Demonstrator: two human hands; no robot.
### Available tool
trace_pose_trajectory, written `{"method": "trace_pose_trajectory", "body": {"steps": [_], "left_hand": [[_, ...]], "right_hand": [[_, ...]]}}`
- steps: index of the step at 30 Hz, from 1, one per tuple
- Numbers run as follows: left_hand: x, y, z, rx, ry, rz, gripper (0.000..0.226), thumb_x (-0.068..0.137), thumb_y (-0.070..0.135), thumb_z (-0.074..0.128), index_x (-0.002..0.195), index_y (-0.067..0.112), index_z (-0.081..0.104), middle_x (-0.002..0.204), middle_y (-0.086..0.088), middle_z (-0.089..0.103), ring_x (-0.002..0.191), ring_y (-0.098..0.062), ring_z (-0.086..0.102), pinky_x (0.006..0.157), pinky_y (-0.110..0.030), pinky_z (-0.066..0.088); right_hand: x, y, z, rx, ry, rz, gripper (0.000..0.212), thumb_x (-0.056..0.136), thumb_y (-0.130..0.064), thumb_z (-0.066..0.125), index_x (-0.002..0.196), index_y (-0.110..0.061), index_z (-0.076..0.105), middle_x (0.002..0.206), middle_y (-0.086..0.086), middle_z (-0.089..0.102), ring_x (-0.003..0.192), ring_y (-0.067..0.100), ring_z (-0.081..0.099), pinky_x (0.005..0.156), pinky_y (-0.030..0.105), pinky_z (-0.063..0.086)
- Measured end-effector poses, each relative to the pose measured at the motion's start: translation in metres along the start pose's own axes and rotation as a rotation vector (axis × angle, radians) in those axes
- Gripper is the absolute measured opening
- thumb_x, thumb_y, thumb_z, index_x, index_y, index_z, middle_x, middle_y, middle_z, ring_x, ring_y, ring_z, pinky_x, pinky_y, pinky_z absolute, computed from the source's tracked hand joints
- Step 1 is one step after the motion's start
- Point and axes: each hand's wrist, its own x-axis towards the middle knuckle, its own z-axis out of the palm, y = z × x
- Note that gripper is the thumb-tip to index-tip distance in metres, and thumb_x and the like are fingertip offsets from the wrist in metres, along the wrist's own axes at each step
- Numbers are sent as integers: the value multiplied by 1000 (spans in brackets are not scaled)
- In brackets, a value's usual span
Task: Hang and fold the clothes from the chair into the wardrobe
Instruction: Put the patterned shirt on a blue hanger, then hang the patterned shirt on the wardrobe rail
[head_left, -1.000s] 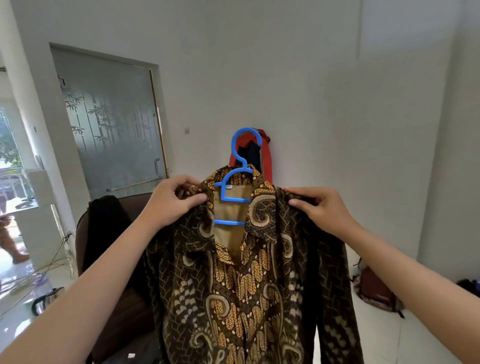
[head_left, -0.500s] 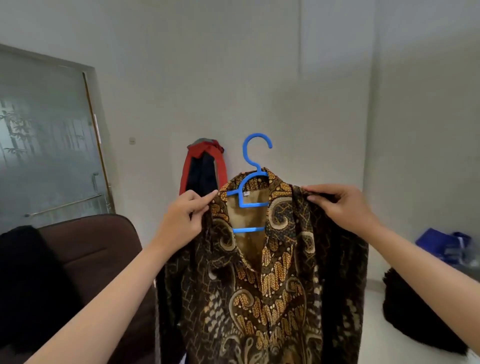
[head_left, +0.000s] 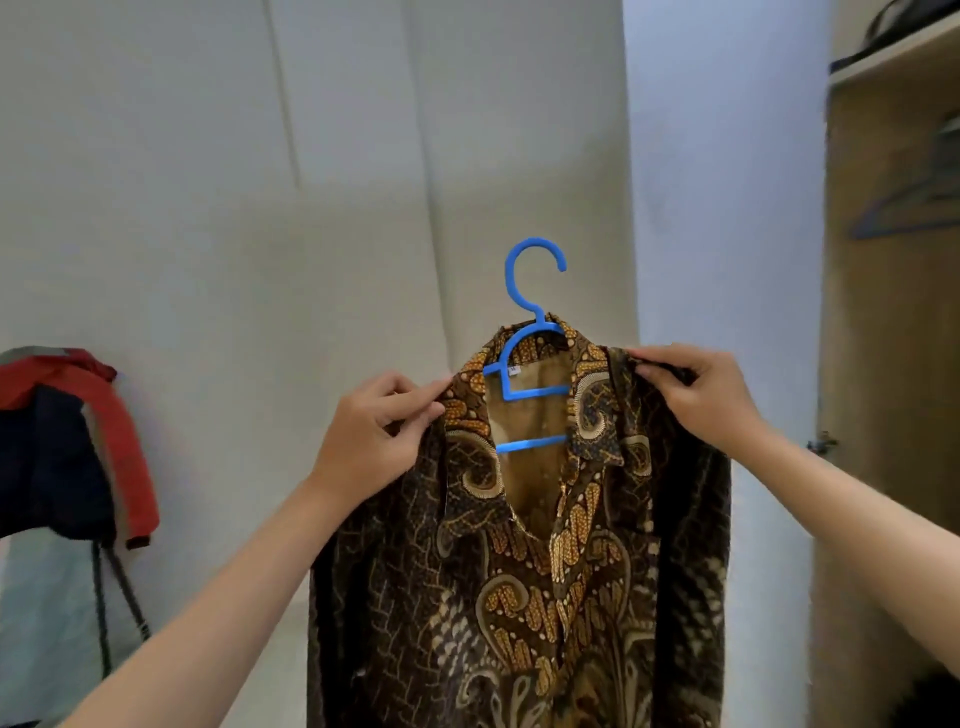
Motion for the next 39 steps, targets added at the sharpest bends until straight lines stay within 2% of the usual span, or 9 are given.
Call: {"method": "trace_pose_trajectory", "body": {"steps": [3,9,13,18,25,28,32,35,39], "left_hand": [[25,12,51,-78,-70,87,48,80,55,61,118,25,62,76,0,56,68,-16,53,63,-27,43],[82,53,161,-132,-138,176,61,71,66,56,125,37,53,81,3,51,68,-11,48,60,-26,43],[124,80,235,-176,-133,187,60,72,66,51,124,38,55,78,3,49,65,-11,46,58,-25,40],[173,107,318,-220,-90,147,53,72,63,55,120,40,57,75,4,50,68,-13,49,58,-28,40],[222,134,402,-268,-21,36,33,80,35,71,113,36,66,72,-1,59,71,-17,56,63,-36,47],[238,139,433,-301,-40,29,33,80,30,71,113,33,66,70,-3,60,70,-20,56,64,-38,47],[255,142,465,-337,-35,41,32,81,28,71,113,32,67,68,-4,59,68,-21,55,64,-41,48],[265,138,479,-339,-39,49,32,82,27,70,113,32,66,67,-4,58,68,-22,54,63,-40,46],[272,126,492,-329,-35,55,32,82,28,70,114,32,65,68,-4,57,69,-23,54,62,-38,45]], "right_hand": [[-3,15,-50,-89,75,67,28,87,-6,66,104,-28,69,98,-11,70,93,-11,62,89,9,45],[-4,48,-151,-229,213,143,24,88,-8,66,106,-22,71,102,-5,72,98,2,65,92,18,49],[9,85,-210,-289,322,148,26,86,-12,68,97,-35,72,97,-10,73,95,-3,65,95,28,51],[37,146,-277,-355,361,190,21,74,-56,62,93,-53,70,98,-28,70,107,5,63,104,56,37],[76,187,-331,-426,426,190,37,86,-35,67,87,-71,58,95,-28,64,111,8,56,109,55,27],[87,205,-342,-446,416,95,30,86,-41,65,95,-69,57,99,-30,63,111,3,53,109,58,24],[96,229,-347,-670,372,28,26,87,-40,64,108,-55,59,93,-35,53,116,0,38,111,55,-1],[100,248,-359,-776,381,62,27,91,-35,59,113,-50,62,83,-22,56,108,8,41,108,52,7],[112,271,-376,-599,328,79,26,91,-25,62,106,-44,69,83,-25,65,93,7,58,96,45,39]]}}
